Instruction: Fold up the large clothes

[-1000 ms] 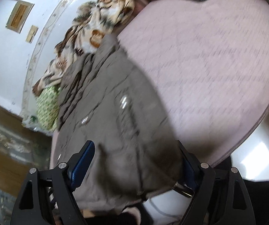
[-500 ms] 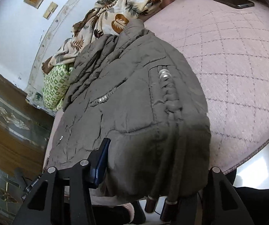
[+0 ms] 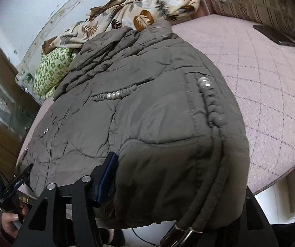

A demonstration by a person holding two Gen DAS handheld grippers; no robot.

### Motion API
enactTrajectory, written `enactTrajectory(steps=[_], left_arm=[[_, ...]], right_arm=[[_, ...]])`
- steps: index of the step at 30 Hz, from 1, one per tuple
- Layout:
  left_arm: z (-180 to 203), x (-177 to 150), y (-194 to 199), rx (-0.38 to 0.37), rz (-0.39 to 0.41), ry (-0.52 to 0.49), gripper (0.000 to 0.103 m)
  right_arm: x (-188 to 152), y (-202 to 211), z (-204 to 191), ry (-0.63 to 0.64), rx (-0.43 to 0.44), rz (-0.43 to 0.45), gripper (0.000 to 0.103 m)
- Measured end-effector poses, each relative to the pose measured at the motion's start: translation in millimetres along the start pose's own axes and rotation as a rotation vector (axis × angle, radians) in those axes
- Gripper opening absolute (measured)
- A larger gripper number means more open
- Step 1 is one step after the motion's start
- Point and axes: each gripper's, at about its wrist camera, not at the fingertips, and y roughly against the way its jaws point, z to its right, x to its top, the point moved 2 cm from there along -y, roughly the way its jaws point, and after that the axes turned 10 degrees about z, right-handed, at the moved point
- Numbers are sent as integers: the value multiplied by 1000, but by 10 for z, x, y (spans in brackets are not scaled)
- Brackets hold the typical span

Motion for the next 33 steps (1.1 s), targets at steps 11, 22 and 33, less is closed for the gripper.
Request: enactTrajectory(steps=[11,22,33], left_arm=[[38,10,0,19,2,-32,77],[37,2,-26,25,-3,-30,79],[171,37,94,26,60,-136,36]], right_arm=[[-8,-23,-21,3,-2,13,68],[-4,-60,-60,19,1,-5,78],[65,71,4,-43,43,68,34]])
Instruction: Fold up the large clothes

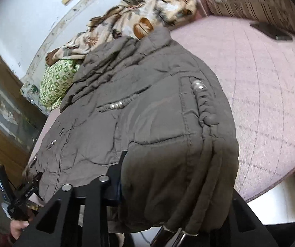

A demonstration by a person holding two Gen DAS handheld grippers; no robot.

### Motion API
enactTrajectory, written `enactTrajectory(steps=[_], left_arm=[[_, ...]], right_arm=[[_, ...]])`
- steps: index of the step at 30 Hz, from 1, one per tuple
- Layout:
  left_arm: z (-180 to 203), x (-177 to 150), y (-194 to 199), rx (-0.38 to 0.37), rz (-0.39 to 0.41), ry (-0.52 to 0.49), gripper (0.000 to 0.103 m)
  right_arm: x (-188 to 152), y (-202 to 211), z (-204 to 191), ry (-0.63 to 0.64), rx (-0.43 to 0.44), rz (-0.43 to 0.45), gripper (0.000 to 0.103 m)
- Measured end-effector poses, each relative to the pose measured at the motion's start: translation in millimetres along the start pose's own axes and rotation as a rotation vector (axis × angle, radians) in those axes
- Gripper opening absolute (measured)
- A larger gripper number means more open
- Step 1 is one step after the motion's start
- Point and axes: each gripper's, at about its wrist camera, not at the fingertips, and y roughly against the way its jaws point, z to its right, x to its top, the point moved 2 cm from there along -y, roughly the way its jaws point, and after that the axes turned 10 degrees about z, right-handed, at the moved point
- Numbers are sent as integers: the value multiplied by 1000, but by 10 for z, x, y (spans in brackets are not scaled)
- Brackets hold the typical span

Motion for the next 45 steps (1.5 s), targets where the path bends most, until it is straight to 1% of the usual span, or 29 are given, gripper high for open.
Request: enactTrajectory(steps=[3,7,12,16,21,31,35,38,40,42,44,45], left_arm=[[9,36,75,1,39,-10,28],[-47,78,140,-2,70,17,25],[-30,114,228,4,118,2,23],[-43,154,275,-4,146,10,23],[-71,181,344,-11,169,23,23],[-145,223,515,-23,203,57,22],[-195,222,583,-40,198,79,22],[-198,211,568,-40,193,71,22],[-180,205,530,-38,179,64,22],[-166,189,486,-39,160,61,22],[-153,164,430,-28,138,54,25],[-154,157,410,-28,129,56,26]], right_arm=[[42,73,-89,44,8,40,30],[87,158,-142,66,25,84,29],[124,244,-223,113,19,119,28],[175,301,-246,126,24,138,26],[224,405,-326,174,13,178,25],[276,622,-445,238,6,229,22],[304,711,-472,251,8,236,22],[306,737,-452,247,9,228,22],[317,668,-408,212,19,195,24],[333,593,-323,134,49,171,29],[330,517,-246,71,77,142,41],[327,474,-209,44,84,124,50]])
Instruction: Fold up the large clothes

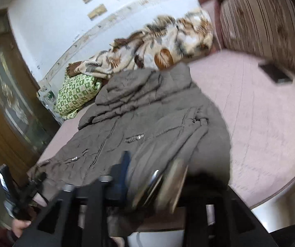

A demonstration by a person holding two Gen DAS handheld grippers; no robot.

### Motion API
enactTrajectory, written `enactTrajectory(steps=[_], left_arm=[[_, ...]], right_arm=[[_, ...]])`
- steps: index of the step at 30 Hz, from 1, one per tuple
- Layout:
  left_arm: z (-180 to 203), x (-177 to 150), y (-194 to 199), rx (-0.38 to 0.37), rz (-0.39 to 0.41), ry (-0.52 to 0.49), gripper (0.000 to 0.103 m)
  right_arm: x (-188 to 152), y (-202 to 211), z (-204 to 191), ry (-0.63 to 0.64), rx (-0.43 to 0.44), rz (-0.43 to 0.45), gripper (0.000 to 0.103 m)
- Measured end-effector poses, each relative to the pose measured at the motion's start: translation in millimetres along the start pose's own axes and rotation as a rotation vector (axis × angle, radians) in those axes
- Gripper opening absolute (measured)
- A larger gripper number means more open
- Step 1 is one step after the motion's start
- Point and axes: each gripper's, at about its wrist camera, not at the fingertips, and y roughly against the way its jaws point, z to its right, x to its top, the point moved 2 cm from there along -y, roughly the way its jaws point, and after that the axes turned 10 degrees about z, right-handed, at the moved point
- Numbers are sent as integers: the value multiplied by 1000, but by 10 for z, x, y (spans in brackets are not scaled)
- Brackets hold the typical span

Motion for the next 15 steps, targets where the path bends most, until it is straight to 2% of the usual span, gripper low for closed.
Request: enactTrajectory(steps=[1,2,3,4,5,6,8,13,15], left_arm=[[-1,-14,-16,-3,-11,4,28],[-4,-26,-39,0,-22,7,40],[-10,-41,-73,3,-40,10,61],[-26,-62,-106,2,-59,20,66],[-50,-72,-129,4,-68,34,65],[-66,-80,-140,3,-71,42,50],[-94,-87,-154,14,-70,43,26],[-17,-104,-138,30,-57,-17,20],[-21,-90,-133,27,-51,-20,20]], right_arm=[[-15,-18,31,-23,3,-7,54],[-34,-45,79,-55,6,-17,56],[-48,-72,115,-75,1,-28,59],[-61,-90,148,-87,-11,-40,59],[-76,-110,189,-104,-16,-49,55],[-87,-113,219,-108,-27,-49,28],[-103,-119,202,-38,-83,-63,23],[-124,-98,8,123,-141,-49,19],[-114,-80,-3,134,-141,-42,19]])
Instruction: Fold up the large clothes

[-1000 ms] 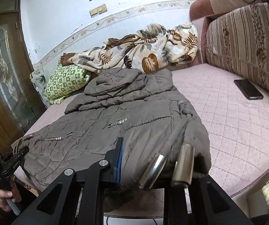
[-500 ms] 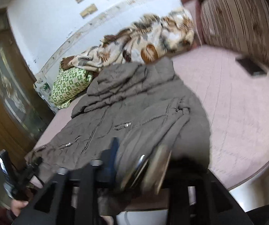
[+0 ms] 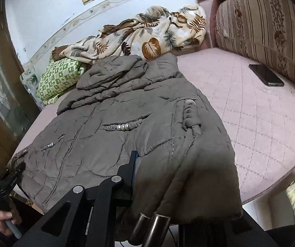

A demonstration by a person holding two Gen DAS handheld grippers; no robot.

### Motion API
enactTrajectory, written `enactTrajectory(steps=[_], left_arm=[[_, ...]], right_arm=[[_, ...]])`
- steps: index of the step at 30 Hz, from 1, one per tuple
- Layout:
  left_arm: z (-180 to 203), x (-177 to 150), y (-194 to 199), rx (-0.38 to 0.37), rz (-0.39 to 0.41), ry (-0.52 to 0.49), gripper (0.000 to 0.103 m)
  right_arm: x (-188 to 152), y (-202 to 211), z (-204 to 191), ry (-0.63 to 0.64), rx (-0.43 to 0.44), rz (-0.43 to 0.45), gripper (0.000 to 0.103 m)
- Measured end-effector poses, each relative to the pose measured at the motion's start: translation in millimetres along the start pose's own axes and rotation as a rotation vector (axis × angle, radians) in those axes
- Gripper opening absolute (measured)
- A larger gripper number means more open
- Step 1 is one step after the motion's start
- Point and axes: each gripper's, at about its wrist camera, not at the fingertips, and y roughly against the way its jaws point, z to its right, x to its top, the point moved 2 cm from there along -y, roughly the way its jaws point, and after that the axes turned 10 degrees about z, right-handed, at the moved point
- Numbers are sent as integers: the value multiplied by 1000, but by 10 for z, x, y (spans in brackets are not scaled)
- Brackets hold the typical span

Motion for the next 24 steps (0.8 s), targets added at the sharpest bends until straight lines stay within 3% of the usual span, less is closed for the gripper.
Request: enactTrajectory(steps=[7,24], left_arm=[[-138,27,-9,-47,-13,76,20],[-155,209,60,-66,25,77,20]], right_arm=[[1,-1,37,-22,18,-2,19],[155,86,-52,33,68,48,19]])
